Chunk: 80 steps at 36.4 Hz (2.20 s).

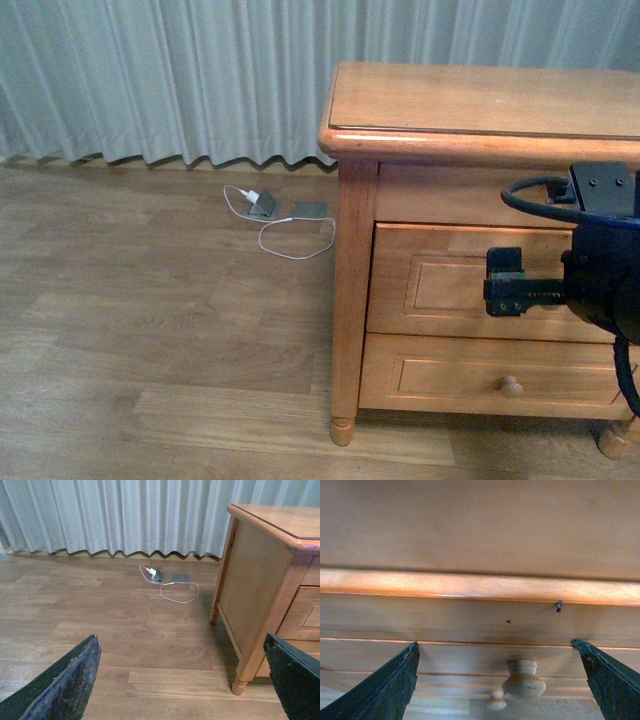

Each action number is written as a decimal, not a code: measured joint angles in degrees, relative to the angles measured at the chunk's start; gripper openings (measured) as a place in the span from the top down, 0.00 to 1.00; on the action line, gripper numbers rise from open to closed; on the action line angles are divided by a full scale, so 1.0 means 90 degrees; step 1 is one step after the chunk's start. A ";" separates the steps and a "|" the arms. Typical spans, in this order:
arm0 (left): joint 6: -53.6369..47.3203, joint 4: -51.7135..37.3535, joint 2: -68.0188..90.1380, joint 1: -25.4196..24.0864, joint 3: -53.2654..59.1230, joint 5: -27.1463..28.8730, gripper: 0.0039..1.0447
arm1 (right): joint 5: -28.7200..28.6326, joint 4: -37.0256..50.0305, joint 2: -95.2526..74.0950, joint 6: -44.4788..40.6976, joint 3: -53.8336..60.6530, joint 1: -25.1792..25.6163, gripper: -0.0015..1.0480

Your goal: Put charger into drawer

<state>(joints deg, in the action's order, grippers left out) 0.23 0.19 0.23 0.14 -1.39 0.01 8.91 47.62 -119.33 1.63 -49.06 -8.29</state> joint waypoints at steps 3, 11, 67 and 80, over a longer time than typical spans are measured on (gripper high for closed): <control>0.0000 0.0000 0.0000 0.0000 0.0000 0.0000 0.06 | 0.0044 0.0124 -0.0138 0.0063 -0.0095 0.0000 0.09; 0.0000 0.0000 0.0000 0.0000 0.0000 0.0000 0.06 | 0.0024 0.0291 -0.0311 0.0141 -0.0245 0.0044 0.09; 0.0000 0.0000 -0.0002 0.0000 0.0000 0.0000 0.06 | -0.0993 -0.2868 1.0151 -0.0104 0.4821 0.0945 0.79; 0.0000 0.0000 -0.0002 0.0000 0.0000 0.0000 0.06 | -0.0993 -0.3364 1.1001 -0.0158 0.5136 0.0945 0.99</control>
<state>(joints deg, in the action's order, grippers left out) 0.23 0.19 0.21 0.14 -1.39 0.01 -0.03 17.34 -20.32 0.21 -2.83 0.21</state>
